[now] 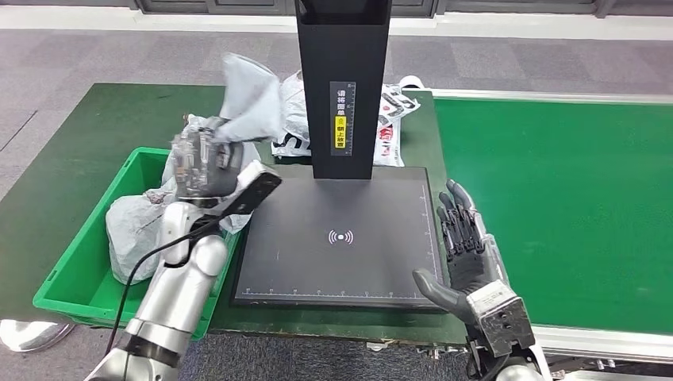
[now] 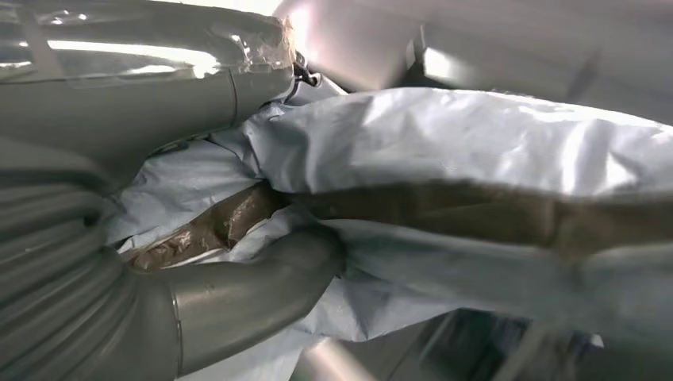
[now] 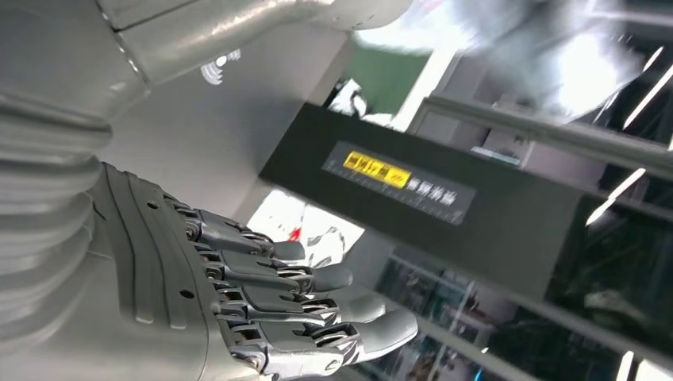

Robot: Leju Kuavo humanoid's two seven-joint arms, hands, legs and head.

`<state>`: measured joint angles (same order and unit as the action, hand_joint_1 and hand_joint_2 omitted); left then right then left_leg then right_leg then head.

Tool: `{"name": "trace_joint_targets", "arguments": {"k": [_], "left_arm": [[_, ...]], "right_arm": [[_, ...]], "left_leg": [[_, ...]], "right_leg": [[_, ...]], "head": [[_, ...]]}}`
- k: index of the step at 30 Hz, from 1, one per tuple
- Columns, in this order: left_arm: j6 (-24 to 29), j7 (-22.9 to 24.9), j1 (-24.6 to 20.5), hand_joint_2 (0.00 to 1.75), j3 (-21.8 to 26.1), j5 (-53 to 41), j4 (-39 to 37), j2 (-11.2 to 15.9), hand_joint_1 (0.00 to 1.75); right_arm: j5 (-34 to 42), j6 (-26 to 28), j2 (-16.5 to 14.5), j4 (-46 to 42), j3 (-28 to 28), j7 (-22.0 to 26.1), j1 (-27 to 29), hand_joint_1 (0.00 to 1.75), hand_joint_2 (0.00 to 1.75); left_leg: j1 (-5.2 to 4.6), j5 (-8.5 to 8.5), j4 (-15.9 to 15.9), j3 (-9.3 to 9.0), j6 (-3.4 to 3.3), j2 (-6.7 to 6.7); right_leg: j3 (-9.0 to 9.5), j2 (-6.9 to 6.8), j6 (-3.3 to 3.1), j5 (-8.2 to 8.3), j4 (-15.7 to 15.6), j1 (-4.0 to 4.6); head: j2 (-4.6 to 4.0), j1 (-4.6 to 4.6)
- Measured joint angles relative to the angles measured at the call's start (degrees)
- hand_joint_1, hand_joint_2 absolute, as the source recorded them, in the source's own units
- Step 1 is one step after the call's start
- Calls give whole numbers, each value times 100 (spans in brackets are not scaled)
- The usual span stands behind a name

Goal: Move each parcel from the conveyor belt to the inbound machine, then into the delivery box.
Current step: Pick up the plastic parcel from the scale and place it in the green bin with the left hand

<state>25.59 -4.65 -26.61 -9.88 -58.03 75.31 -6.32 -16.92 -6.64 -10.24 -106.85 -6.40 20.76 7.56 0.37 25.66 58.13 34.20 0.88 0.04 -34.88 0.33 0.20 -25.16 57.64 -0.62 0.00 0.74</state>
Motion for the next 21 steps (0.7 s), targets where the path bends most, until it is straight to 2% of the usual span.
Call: {"name": "trace_joint_targets", "arguments": {"k": [3,7,13,21], "left_arm": [[103,-220,334,175,333,89,1168,78,175],[277,-313,487,175,637,137,2094,202,175],[1358,-766,523,175,941,-4,2859,308,175],[1422,-1098,372,175,1372,-248,3318,290,175]], "right_arm": [[-31,46,3,-3,45,79,88,0,175],[-32,66,4,-3,80,123,153,0,175],[-3,229,5,9,83,81,150,0,175],[18,343,5,32,83,33,157,0,175]], "left_leg": [[0,2,0,3,-1,-2],[0,2,0,4,-2,-4],[0,0,0,3,-2,-5],[0,0,1,1,-2,-10]], "right_leg": [[-1,-4,-1,-3,0,0],[0,-8,0,-4,0,0],[2,-9,-1,-2,0,0],[3,-12,-1,-2,0,0]], "head": [[0,1],[0,0],[0,1],[0,1]]}}
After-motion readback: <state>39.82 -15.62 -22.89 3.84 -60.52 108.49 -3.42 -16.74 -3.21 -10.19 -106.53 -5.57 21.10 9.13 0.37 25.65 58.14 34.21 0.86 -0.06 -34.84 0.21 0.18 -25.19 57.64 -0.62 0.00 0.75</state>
